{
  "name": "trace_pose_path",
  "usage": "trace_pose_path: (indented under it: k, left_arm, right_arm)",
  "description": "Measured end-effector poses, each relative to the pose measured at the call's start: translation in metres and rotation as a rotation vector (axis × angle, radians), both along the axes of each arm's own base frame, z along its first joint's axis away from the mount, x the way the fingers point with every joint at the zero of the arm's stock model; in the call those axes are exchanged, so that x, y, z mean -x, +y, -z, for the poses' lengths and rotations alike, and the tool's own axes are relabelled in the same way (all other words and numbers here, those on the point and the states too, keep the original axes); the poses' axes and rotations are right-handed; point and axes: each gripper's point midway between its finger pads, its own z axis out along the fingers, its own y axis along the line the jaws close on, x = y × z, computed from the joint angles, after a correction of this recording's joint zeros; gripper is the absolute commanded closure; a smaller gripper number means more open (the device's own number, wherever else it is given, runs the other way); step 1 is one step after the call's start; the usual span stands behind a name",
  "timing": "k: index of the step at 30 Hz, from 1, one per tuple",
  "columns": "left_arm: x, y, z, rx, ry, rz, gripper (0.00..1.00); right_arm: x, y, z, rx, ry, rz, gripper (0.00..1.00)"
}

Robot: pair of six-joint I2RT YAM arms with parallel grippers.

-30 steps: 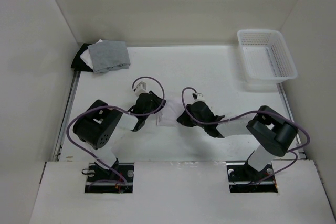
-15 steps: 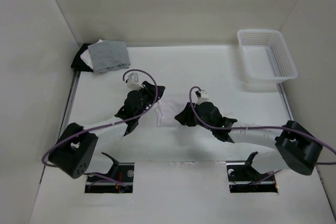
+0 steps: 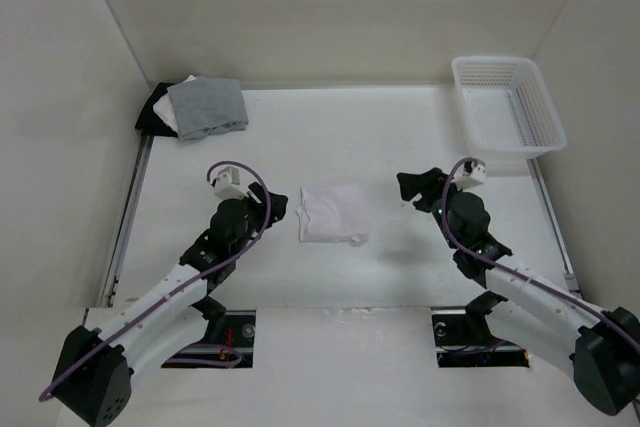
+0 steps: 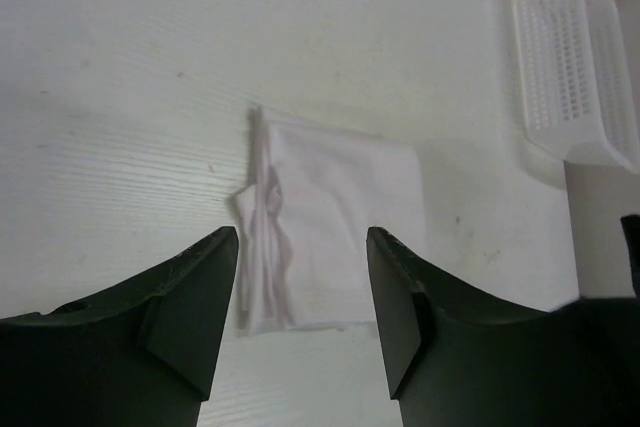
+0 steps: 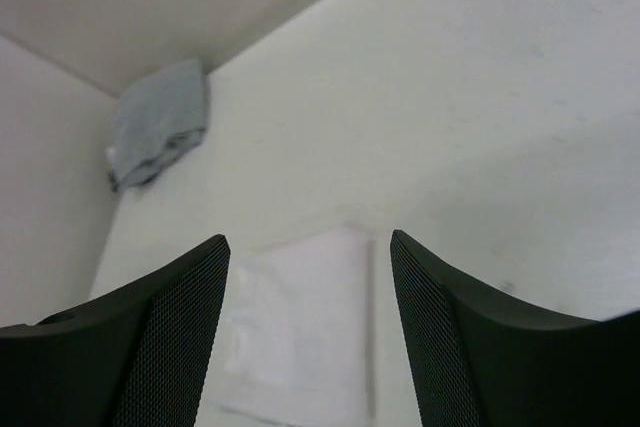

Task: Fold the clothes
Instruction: Fold the tank top

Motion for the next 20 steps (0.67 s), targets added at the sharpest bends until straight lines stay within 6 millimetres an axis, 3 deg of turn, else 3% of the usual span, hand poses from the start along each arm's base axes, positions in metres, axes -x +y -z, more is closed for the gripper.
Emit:
trace_pose_path:
  k: [3,5,9,17,20]
  left_arm:
    - [0.000,0.026,0.008,-0.047,0.032,-0.074,0.46]
    - [0.002,0.038,0.021,-0.083,0.080,-0.107,0.46]
    - [0.011,0.043,0.043,-0.143,0.162,-0.101,0.46]
    - [0.016,0.030,0.063,-0.209,0.225,-0.040,0.45]
    - [0.018,0.024,0.068,-0.227,0.231,-0.014,0.37]
  right_arm:
    - [-0.003,-0.030,0.047,0.037,0.093,0.088,0.29]
    - [-0.004,-0.043,0.065,0.052,0.142,0.123,0.28]
    - [-0.009,-0.051,0.062,0.031,0.132,0.145,0.28]
    - [-0.011,-0.052,0.068,0.023,0.155,0.139,0.27]
    - [-0.011,-0.051,0.071,0.026,0.163,0.136,0.27]
